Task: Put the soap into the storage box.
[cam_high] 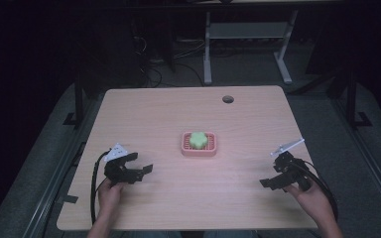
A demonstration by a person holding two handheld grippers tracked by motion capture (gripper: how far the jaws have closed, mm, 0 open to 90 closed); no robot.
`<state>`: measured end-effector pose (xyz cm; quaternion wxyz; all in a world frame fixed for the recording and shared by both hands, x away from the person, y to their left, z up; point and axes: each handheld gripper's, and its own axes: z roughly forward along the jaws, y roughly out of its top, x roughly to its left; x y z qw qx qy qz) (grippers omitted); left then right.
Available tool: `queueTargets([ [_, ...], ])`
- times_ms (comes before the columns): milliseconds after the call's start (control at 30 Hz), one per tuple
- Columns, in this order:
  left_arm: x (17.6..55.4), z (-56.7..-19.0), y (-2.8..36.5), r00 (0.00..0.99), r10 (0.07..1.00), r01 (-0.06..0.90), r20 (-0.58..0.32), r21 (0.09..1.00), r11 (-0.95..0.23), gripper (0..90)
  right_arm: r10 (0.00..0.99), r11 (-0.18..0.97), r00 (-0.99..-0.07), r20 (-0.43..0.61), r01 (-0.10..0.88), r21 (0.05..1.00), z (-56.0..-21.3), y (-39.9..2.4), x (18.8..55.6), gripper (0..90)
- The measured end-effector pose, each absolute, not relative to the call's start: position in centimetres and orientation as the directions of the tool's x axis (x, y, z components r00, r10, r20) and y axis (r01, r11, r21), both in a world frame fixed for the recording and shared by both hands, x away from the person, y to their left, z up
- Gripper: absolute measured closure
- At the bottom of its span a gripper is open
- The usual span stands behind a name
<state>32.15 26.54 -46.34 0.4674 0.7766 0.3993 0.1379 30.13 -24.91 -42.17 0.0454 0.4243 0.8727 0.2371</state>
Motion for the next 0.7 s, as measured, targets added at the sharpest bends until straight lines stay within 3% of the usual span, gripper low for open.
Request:
queueTargets([
  [700, 32.1, -46.4, 26.3, 0.648, 0.748, 0.492, -0.143, 0.828, -0.268, 14.4, 0.784, 0.475, -0.609, 0.123, 0.715, 0.514, -43.8, -26.5, 26.1, 20.1],
])
